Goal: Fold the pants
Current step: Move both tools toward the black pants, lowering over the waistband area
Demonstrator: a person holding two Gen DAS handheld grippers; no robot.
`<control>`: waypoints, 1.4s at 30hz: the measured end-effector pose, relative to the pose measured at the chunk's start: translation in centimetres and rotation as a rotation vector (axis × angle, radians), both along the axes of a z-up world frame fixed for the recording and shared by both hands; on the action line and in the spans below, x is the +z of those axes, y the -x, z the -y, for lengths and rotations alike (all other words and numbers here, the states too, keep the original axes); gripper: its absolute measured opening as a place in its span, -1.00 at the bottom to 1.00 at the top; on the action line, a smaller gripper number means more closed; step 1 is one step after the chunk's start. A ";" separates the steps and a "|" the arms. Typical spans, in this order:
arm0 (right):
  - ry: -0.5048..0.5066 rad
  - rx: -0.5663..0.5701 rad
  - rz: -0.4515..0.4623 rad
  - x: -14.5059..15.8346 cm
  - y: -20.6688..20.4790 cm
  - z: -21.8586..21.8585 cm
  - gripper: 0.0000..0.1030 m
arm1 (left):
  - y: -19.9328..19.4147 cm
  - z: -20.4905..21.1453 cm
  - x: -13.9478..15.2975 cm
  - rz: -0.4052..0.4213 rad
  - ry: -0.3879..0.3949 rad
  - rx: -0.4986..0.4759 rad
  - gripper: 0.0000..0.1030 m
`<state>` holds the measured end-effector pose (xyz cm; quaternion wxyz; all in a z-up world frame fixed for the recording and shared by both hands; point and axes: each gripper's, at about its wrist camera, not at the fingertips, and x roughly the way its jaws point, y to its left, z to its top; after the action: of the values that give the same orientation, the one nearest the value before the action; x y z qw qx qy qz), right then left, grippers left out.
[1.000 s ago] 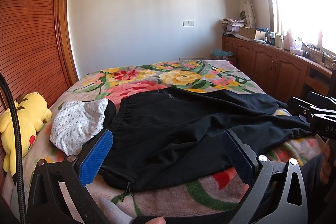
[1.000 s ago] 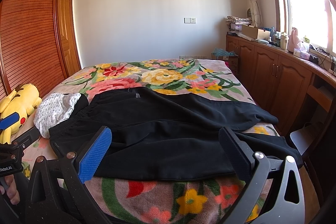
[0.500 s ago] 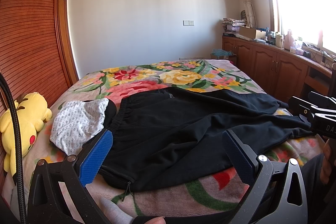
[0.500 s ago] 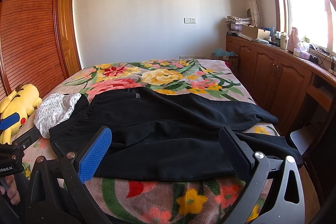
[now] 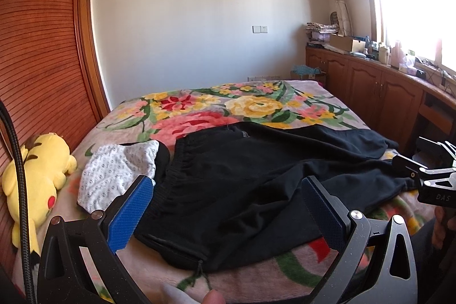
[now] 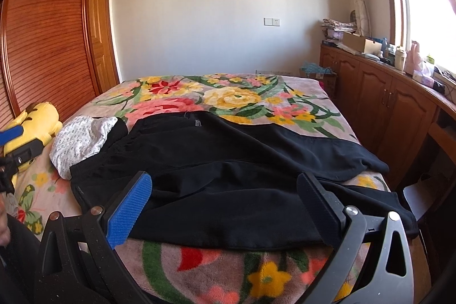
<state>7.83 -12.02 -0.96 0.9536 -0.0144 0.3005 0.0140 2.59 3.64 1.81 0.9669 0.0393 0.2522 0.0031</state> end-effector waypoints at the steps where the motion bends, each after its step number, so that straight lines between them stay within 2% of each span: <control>1: 0.005 0.009 -0.006 -0.2 -0.4 -0.3 0.99 | -0.3 -0.5 0.1 -0.005 -0.003 -0.003 1.00; 4: 0.012 0.037 -0.025 -0.7 -1.6 -1.1 0.98 | -1.2 -2.1 0.0 -0.034 -0.001 0.001 1.00; 11: 0.033 0.095 -0.092 -2.9 -4.8 -3.1 0.81 | -3.5 -5.2 -0.2 -0.085 -0.015 0.030 1.00; 24: 0.021 0.089 -0.179 -6.2 -9.5 -2.0 0.81 | -7.6 -6.8 -2.0 -0.181 0.002 0.057 1.00; 29: 0.026 0.132 -0.225 -7.7 -10.3 -2.6 0.80 | -8.8 -9.0 -1.9 -0.219 0.058 0.065 1.00; 33: 0.037 0.169 -0.250 -8.8 -11.0 -3.5 0.74 | -9.9 -10.3 -2.8 -0.254 0.032 0.064 0.93; 37: 0.042 0.173 -0.258 -9.3 -11.9 -3.5 0.73 | -11.0 -10.0 -3.7 -0.293 0.012 0.063 0.90; 42: 0.026 0.132 -0.253 -9.4 -14.1 -1.6 0.72 | -13.1 -8.2 -3.7 -0.287 -0.006 0.031 0.89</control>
<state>21.94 -10.39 -10.36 0.9048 -0.0445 0.4169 0.0746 15.65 11.87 -1.93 0.9206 0.0381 0.3884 0.0132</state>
